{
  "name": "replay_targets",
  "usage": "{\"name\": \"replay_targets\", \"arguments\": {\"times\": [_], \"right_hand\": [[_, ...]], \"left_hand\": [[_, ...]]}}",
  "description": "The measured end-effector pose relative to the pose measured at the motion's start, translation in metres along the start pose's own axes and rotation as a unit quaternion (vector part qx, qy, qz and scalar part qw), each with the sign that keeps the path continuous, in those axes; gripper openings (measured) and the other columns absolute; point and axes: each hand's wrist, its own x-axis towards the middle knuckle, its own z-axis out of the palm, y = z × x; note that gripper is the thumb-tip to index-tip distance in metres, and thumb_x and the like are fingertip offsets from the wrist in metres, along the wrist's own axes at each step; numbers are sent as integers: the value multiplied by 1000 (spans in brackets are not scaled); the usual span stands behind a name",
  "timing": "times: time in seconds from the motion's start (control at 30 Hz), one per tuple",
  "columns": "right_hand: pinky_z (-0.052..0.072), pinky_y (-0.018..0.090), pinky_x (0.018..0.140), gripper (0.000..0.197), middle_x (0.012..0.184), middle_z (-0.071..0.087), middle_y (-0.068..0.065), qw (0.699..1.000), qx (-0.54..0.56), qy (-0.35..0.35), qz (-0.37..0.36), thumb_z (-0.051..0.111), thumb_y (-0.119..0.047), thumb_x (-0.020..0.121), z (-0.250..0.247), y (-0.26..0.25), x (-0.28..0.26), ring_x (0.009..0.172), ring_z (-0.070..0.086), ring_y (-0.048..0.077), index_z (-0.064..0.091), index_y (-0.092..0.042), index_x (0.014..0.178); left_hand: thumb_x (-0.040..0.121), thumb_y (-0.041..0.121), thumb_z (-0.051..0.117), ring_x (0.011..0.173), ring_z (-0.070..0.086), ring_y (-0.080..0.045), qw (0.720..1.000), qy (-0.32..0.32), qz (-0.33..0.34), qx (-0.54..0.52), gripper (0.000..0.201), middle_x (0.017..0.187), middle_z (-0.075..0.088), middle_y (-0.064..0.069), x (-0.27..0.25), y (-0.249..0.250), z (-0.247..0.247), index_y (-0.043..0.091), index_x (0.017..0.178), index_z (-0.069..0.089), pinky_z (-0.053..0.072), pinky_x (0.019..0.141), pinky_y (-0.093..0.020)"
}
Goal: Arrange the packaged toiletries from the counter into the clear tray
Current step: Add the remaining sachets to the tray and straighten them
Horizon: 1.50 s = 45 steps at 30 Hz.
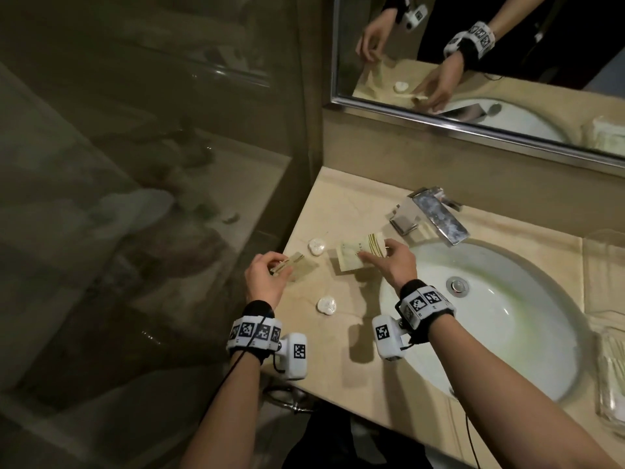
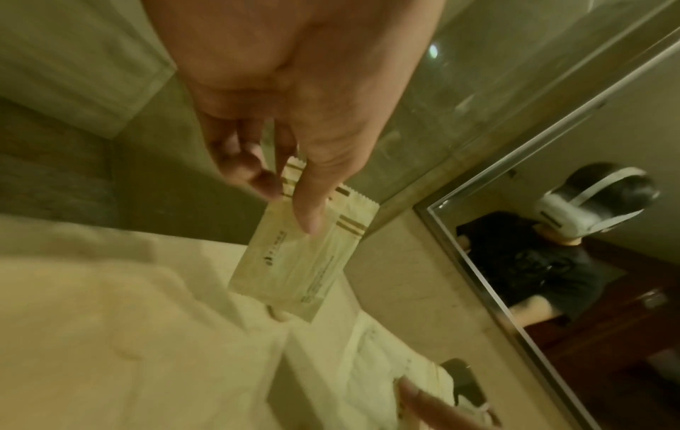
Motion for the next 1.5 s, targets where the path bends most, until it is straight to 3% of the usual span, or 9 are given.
{"name": "replay_targets", "arguments": {"times": [0.1,0.2,0.43,0.57,0.83,1.03,1.13,1.33,1.5], "right_hand": [[55,34,88,53,105,74,6,997,79,-11,8,87,-33,70,-24,4,-8,99,69,23,68,-9,113],[58,32,85,44,105,74,8,991,135,-14,-3,83,-24,76,-53,5,-21,97,71,23,67,-7,114],[53,14,63,10,94,73,5,969,237,67,-10,71,-13,88,-145,17,-61,77,70,9,68,-12,97],[56,20,69,21,95,72,7,949,276,150,-5,73,-11,86,-202,48,-82,79,70,14,66,-8,106],[58,30,73,41,107,70,7,925,290,240,47,78,-5,78,-293,135,-114,91,70,22,60,-17,113],[58,39,87,50,117,67,9,917,289,258,93,72,-6,84,-362,208,-129,105,66,24,54,-14,130],[52,39,97,49,116,63,0,911,286,274,113,70,-16,88,-390,235,-133,110,60,20,53,-12,134],[57,47,88,38,107,71,6,929,216,253,160,74,-30,77,-427,272,-127,97,69,25,60,-25,112],[54,28,75,39,114,70,9,951,143,220,164,69,-14,85,-442,286,-116,96,67,23,57,-14,123]], "left_hand": [[81,12,73,69,69,-21,995,-47,13,-89,16,94,71,-9,-5,32,1,21,90,65,58,55,-29],[83,5,70,69,72,-22,978,-121,64,-157,17,97,70,-12,-11,68,14,15,94,62,59,69,-38],[73,20,81,84,65,-8,936,-231,141,-224,31,92,70,-6,-42,148,64,2,91,64,51,74,-14],[78,40,74,93,63,-13,929,-270,176,-180,33,92,70,1,-68,182,108,10,87,65,47,89,-29],[73,4,76,107,58,-13,894,-352,246,-130,36,107,64,13,-128,224,202,19,102,62,51,94,-46],[77,0,73,96,63,-18,908,-348,190,-133,32,102,66,0,-186,246,278,16,105,66,56,75,-23],[82,5,70,93,61,-17,921,-333,161,-123,23,99,67,0,-209,251,311,15,103,67,53,84,-30],[85,10,68,88,64,-17,936,-315,77,-135,17,94,69,-2,-240,253,349,16,100,67,52,79,-29],[83,6,69,84,69,-22,935,-313,10,-169,24,96,72,-12,-251,254,361,3,106,64,56,75,-29]]}}
